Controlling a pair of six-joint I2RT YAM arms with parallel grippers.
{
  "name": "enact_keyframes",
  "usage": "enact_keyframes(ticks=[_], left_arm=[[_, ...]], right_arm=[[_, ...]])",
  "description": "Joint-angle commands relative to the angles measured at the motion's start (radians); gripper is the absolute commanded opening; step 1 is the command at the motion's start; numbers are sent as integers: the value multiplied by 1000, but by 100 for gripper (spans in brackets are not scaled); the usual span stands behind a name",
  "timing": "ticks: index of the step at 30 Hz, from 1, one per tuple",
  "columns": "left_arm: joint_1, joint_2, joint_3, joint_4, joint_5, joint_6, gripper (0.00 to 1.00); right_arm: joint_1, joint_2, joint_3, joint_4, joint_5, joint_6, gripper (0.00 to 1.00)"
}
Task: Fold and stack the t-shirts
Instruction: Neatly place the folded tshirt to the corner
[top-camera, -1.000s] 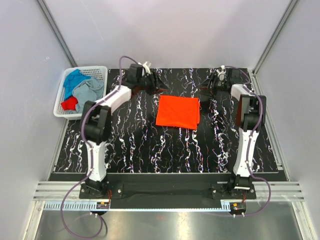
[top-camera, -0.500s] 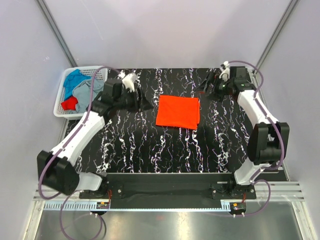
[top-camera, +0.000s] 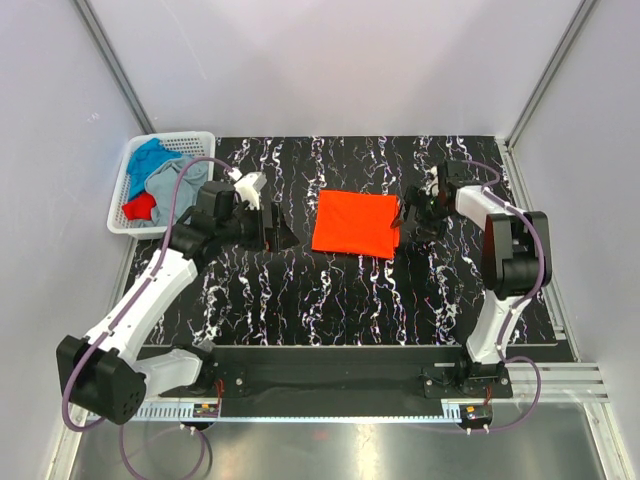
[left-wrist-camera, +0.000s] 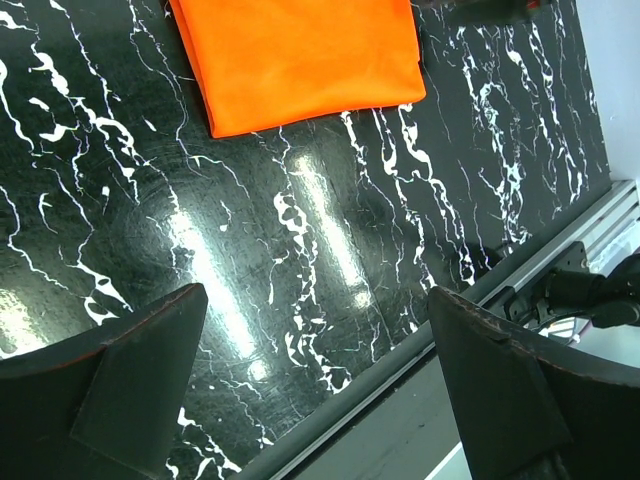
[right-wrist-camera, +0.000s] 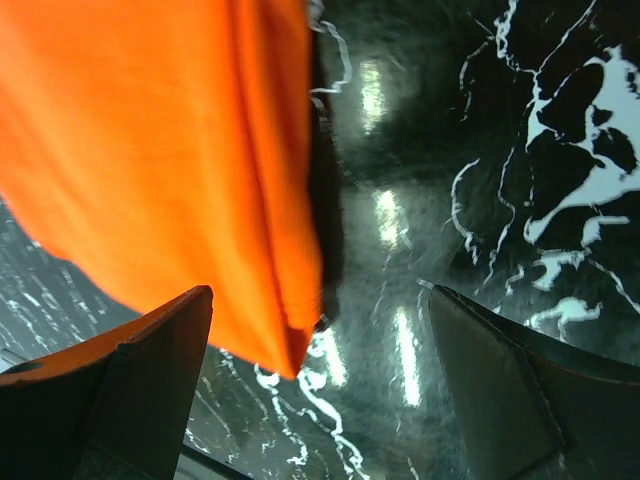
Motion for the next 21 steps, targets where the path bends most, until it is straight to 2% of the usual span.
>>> enact_keyframes(ticks=[1,5,13,21], left_arm=[[0,-37,4,13,1,36,99],[0,-46,2,13,28,39,99],[2,-103,-10,22,-41,28,99],[8,-112,-12,41,-38,19,99]], right_arm=[[-3,36,43,14,-17,-30,96],[-1,62,43,56,-20,-32,96],[-1,69,37,72,12,-38,95],[2,68,8,122,-58,-10,85]])
